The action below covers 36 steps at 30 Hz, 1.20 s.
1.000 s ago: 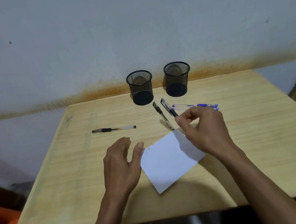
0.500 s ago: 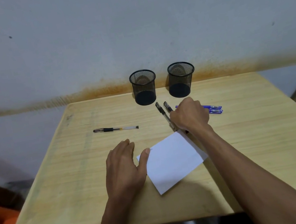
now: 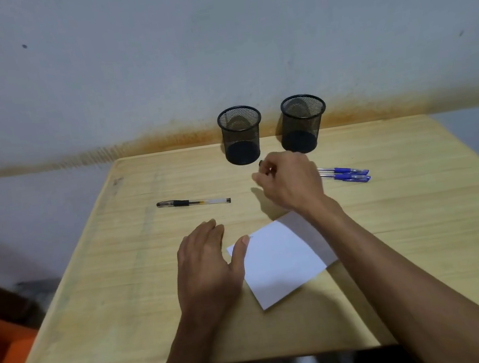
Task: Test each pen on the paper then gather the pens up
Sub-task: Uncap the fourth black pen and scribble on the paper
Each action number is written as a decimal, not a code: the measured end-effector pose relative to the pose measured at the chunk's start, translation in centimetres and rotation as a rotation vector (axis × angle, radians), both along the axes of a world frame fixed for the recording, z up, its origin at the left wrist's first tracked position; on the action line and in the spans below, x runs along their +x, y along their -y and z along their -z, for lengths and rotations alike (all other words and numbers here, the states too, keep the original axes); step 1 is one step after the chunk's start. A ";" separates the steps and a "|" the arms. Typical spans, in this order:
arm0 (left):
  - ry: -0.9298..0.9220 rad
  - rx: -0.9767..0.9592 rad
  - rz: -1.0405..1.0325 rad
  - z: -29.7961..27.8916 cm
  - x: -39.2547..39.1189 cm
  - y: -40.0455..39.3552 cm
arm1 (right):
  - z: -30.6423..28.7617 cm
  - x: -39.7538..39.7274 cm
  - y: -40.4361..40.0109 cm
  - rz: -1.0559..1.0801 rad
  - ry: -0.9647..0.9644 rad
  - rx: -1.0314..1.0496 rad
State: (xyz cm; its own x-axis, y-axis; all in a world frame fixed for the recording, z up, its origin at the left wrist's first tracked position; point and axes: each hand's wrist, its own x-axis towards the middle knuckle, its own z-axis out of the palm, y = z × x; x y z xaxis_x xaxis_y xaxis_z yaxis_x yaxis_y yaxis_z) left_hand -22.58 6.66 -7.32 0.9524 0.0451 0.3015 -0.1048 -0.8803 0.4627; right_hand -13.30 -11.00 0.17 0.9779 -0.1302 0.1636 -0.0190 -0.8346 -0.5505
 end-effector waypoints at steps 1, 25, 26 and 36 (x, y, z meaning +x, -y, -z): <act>0.004 0.006 0.000 0.0 0.0 0.0 | 0.0 0.2 -1.2 -0.095 -0.010 0.019; 0.134 -0.253 -0.029 -1.1 -0.4 -0.1 | -0.1 -7.5 4.0 -0.139 0.054 0.602; 0.211 -0.282 -0.027 -1.7 -0.6 0.0 | -0.1 -8.4 4.9 -0.134 0.052 0.623; 0.359 -0.227 0.211 -4.5 -2.2 2.8 | -1.5 -11.5 7.2 -0.028 0.039 1.143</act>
